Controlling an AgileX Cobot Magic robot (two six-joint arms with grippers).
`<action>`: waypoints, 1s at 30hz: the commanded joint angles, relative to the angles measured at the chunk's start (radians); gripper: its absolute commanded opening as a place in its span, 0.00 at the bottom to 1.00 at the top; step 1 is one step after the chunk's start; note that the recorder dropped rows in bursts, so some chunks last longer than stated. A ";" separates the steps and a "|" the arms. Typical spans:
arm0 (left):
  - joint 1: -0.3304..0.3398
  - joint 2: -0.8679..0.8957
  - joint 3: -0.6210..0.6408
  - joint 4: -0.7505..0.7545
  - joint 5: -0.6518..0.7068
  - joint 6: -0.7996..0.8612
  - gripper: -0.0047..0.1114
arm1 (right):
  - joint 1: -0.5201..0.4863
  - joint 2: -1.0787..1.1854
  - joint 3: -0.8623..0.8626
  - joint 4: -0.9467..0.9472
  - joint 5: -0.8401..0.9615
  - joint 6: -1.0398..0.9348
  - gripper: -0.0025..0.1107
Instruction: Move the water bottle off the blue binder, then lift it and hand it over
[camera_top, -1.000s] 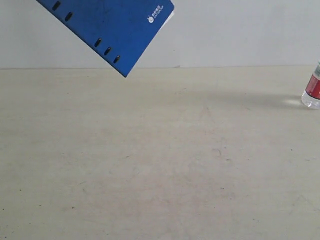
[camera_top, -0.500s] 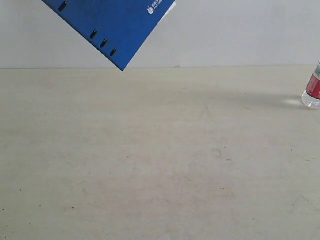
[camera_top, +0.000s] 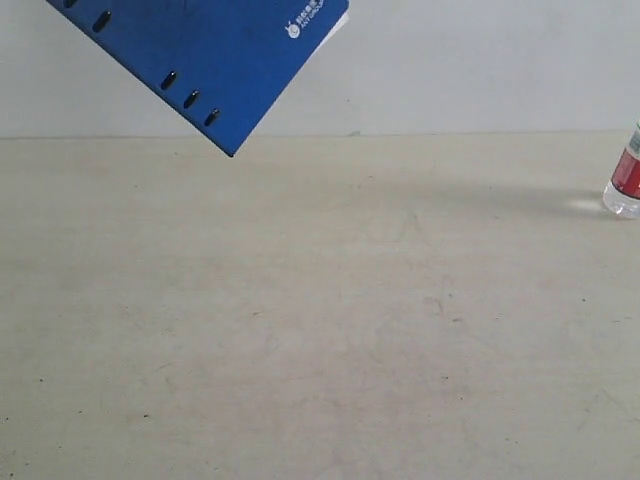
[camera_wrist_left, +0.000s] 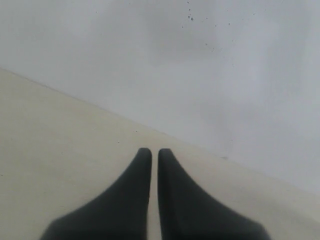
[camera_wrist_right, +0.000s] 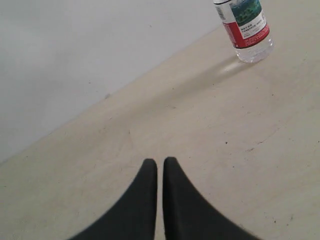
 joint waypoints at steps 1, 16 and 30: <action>-0.001 0.005 0.003 -0.010 -0.015 -0.004 0.08 | -0.001 0.007 0.000 0.002 0.003 0.016 0.02; -0.001 -0.004 0.003 -0.010 -0.013 -0.004 0.08 | 0.038 -0.165 0.000 -0.030 -0.143 -0.179 0.02; -0.001 -0.011 0.003 -0.010 -0.020 -0.004 0.08 | 0.100 -0.165 -0.086 -0.630 -0.290 0.178 0.02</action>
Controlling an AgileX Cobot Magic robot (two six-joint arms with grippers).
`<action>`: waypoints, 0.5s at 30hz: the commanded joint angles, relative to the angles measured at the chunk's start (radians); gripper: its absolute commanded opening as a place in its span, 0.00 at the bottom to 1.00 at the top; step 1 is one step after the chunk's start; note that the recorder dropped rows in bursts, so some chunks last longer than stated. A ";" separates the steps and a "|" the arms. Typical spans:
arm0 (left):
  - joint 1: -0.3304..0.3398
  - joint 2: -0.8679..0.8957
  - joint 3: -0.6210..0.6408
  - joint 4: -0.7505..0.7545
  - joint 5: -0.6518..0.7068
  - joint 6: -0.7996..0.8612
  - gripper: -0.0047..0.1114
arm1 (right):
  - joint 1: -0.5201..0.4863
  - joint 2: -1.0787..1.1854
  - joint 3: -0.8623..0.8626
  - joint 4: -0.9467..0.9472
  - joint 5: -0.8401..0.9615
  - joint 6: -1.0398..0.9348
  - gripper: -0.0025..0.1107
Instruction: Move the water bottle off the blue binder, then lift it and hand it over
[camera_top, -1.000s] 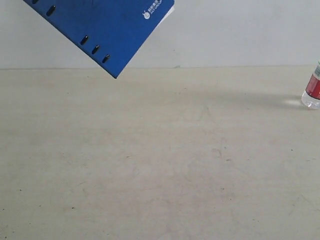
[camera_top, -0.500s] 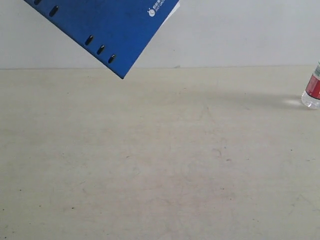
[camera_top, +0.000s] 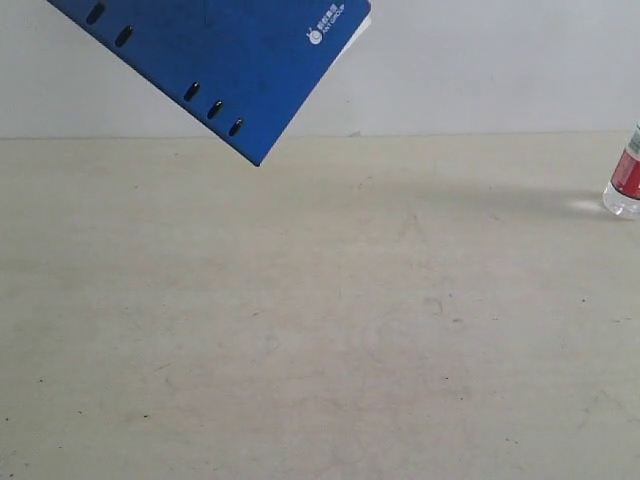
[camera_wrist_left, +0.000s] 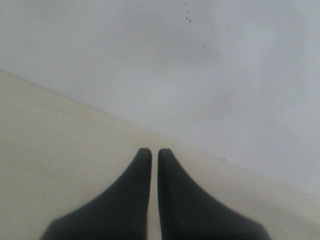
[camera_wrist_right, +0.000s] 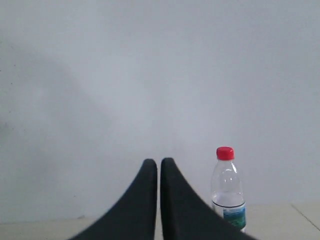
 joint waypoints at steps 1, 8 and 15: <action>-0.001 -0.008 0.003 -0.010 -0.014 -0.004 0.08 | 0.002 -0.003 0.063 -0.499 -0.020 0.612 0.02; -0.001 -0.008 0.003 -0.010 -0.011 -0.004 0.08 | 0.002 -0.003 0.126 -0.573 0.212 0.725 0.02; -0.001 -0.008 0.003 -0.010 -0.011 -0.004 0.08 | -0.008 -0.003 0.126 -0.537 0.514 0.700 0.02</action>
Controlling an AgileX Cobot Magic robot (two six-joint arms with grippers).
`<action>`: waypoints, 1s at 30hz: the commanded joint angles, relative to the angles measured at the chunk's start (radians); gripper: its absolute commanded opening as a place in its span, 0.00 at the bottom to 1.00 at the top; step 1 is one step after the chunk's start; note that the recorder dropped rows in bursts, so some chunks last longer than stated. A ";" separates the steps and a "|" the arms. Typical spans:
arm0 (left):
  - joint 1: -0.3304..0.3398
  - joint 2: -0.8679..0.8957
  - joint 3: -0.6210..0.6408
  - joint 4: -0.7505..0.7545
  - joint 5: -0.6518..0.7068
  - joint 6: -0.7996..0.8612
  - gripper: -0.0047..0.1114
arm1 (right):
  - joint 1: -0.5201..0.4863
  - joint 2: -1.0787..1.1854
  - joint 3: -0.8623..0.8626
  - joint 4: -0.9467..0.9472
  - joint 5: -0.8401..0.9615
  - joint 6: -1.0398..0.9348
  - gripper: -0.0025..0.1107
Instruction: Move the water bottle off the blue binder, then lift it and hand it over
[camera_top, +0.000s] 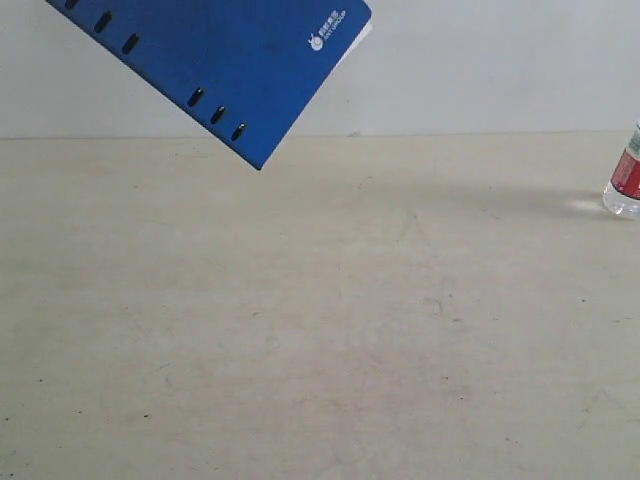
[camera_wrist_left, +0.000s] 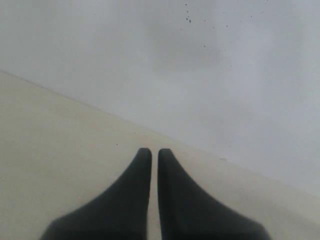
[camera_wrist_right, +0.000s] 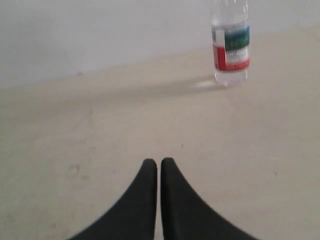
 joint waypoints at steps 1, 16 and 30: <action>-0.001 -0.008 0.003 -0.010 -0.011 -0.004 0.08 | -0.033 -0.003 0.006 0.015 0.098 -0.028 0.02; -0.001 -0.006 0.003 -0.010 -0.011 -0.004 0.08 | -0.194 -0.003 0.006 0.252 0.031 -0.452 0.02; -0.001 -0.006 0.003 -0.010 -0.014 -0.004 0.08 | -0.194 -0.003 0.006 0.262 0.026 -0.443 0.02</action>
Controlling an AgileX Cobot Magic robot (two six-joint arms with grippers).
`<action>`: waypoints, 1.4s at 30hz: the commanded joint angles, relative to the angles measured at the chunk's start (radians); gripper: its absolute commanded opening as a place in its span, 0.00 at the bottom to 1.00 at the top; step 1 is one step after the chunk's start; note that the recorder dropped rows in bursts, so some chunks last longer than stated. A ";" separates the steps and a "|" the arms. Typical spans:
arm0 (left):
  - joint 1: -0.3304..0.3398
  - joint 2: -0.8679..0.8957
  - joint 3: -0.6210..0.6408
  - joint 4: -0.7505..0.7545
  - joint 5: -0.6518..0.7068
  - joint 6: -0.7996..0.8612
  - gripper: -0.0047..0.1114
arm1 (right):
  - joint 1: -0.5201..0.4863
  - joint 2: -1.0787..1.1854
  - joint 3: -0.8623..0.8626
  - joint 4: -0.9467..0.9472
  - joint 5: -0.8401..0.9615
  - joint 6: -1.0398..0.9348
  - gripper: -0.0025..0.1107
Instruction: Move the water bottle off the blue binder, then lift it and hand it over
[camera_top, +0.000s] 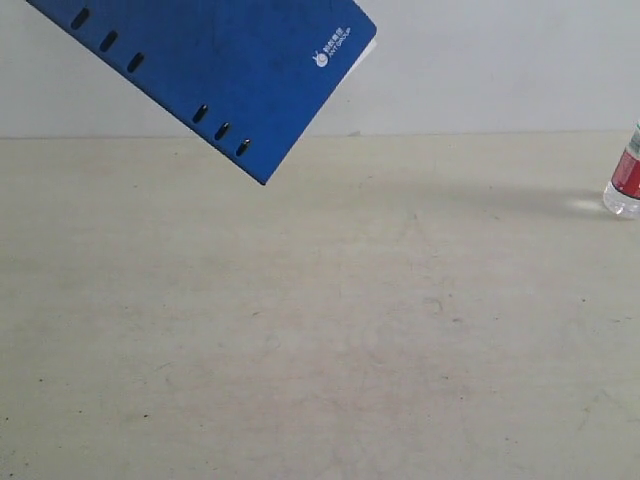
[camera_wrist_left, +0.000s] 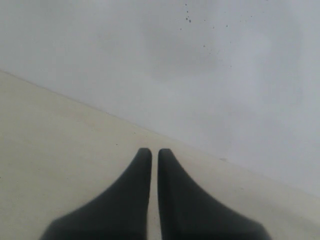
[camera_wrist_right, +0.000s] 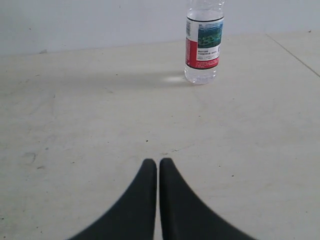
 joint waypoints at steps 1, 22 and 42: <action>-0.001 -0.006 0.003 -0.010 -0.014 -0.004 0.08 | -0.003 -0.003 0.000 -0.001 -0.005 -0.001 0.02; -0.001 -0.006 0.003 -0.169 -0.132 0.276 0.08 | -0.003 -0.003 0.000 -0.001 -0.005 -0.001 0.02; -0.001 -0.024 0.003 -0.770 0.278 1.113 0.08 | -0.003 -0.003 0.000 -0.001 -0.007 -0.001 0.02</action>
